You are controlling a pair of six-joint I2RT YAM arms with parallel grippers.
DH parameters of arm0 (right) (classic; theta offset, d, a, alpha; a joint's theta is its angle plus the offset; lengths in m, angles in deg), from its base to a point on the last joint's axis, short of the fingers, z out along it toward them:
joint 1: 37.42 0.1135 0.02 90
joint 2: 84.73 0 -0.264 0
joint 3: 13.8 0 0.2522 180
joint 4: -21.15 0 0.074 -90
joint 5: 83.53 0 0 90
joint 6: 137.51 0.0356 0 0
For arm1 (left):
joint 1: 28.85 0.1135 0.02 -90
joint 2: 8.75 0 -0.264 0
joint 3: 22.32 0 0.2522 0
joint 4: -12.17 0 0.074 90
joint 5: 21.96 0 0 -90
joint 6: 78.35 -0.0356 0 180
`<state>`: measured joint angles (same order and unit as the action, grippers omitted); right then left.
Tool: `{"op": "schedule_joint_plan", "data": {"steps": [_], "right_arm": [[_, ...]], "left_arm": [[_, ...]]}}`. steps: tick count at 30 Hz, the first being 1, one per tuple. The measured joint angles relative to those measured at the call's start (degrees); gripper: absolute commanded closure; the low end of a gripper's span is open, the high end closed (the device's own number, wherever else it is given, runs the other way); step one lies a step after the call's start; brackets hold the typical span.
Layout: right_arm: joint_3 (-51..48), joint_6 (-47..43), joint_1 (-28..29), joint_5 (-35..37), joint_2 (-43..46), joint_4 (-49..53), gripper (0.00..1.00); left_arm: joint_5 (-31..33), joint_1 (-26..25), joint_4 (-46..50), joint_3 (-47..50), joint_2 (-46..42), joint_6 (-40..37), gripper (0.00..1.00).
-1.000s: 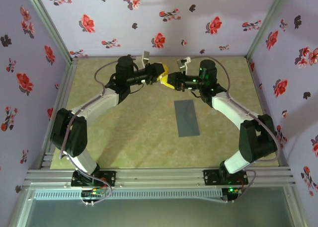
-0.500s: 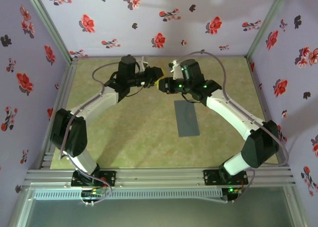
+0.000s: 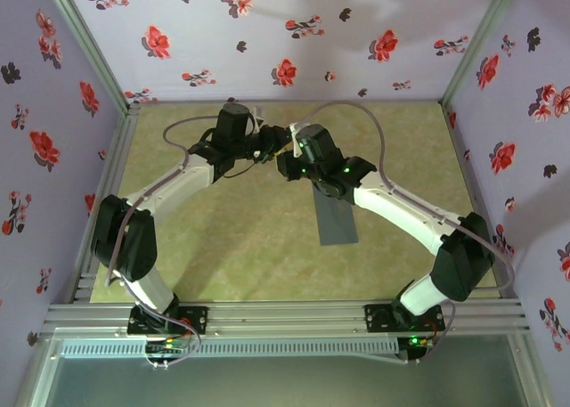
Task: Place the letter into the envelope and seal it
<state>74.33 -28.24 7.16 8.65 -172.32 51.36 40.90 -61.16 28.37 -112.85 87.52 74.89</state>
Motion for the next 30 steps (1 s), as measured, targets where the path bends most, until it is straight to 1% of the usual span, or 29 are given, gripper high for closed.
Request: {"op": "schedule_joint_plan", "data": {"steps": [4, 7, 8, 9, 11, 14, 16, 19, 23, 26, 30], "right_arm": [[-1.05, 0.46, -0.55, -0.22, 0.17, -1.27, 0.77], [-1.66, 1.55, -2.23, -2.40, 0.81, -1.90, 0.63], [-1.95, 1.99, -2.97, -3.61, 1.09, -2.14, 0.58], [-2.27, 2.27, -3.76, -4.76, 1.31, -2.19, 0.54], [-2.97, 3.21, -5.33, -7.52, 1.64, -1.92, 0.50], [-3.30, 4.39, -7.89, -13.53, 2.80, -0.83, 0.45], [-3.76, 5.46, -10.16, -18.69, 4.42, -0.28, 0.43], [-6.03, 8.68, -15.17, -29.42, 7.87, -1.73, 0.41], [-9.68, 14.34, -22.99, -41.68, 10.36, -5.68, 0.40], [-11.76, 18.16, -24.35, -48.26, 10.10, -9.66, 0.40], [-14.47, 25.11, -24.28, -55.43, 8.33, -19.30, 0.41]], "left_arm": [[-0.11, 0.02, -0.92, 0.00, 0.59, -0.11, 1.00], [-1.33, 0.02, -3.76, 0.02, 1.42, 0.76, 1.00], [-2.51, 0.02, -5.27, 0.07, 1.64, 1.40, 1.00], [-3.91, -0.07, -6.78, 0.11, 1.66, 1.99, 1.00], [-6.03, -0.15, -9.88, 0.11, 1.66, 2.64, 1.00], [-8.46, -0.04, -14.47, 1.05, 1.66, 3.74, 1.00], [-9.88, 0.26, -16.83, 1.90, 1.66, 4.13, 1.00], [-11.96, 1.40, -19.65, 3.19, 1.66, 4.39, 1.00], [-15.72, 4.70, -27.30, 5.33, 2.10, 7.52, 1.00], [-17.77, 6.12, -33.90, 5.64, 3.41, 10.45, 1.00], [-20.11, 5.79, -41.05, 5.81, 4.42, 13.46, 1.00]]}}
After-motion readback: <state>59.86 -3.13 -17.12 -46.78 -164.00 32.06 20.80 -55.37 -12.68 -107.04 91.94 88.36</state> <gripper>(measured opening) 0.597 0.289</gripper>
